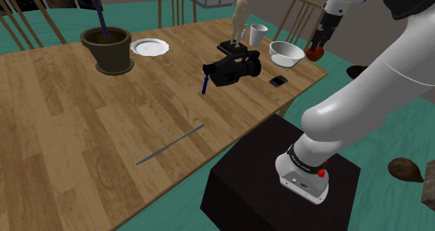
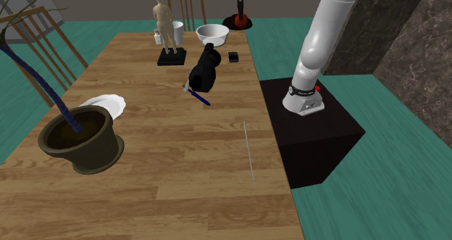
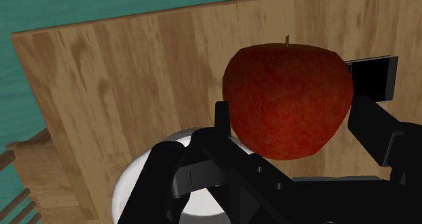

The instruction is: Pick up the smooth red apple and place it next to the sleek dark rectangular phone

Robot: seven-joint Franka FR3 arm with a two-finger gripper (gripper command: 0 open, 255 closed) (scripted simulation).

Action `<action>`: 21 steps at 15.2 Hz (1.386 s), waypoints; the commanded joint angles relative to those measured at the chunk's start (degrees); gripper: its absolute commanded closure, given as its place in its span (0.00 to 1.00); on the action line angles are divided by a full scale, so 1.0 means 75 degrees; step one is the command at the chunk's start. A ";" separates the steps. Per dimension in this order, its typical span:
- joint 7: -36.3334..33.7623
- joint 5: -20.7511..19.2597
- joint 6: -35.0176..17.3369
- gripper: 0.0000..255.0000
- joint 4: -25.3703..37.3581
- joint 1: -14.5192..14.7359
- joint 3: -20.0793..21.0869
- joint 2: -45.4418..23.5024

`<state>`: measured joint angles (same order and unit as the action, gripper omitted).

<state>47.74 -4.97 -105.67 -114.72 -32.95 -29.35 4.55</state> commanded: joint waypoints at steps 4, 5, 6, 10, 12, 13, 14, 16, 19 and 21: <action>0.0119 0.0098 -0.0503 1.00 -0.0276 -0.0035 -0.0064 -0.0249; 0.0126 0.0111 -0.0604 1.00 -0.0349 -0.0038 -0.0069 -0.0280; 0.0134 0.0125 -0.0706 1.00 -0.0421 -0.0041 -0.0074 -0.0314; 0.0174 0.0192 -0.1110 1.00 -0.0691 -0.0052 -0.0094 -0.0465; 0.0199 0.0233 -0.1312 1.00 -0.0816 -0.0059 -0.0102 -0.0551; 0.0213 0.0255 -0.1412 1.00 -0.0876 -0.0062 -0.0106 -0.0597; 0.0228 0.0278 -0.1513 1.00 -0.0935 -0.0065 -0.0109 -0.0645; 0.0260 0.0329 -0.1714 1.00 -0.1047 -0.0073 -0.0115 -0.0746; 0.0316 0.0416 -0.2014 1.00 -0.1203 -0.0085 -0.0120 -0.0910; 0.0358 0.0482 -0.2214 1.00 -0.1299 -0.0094 -0.0121 -0.1029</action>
<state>50.14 -1.67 -121.47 -124.19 -33.57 -30.21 -2.59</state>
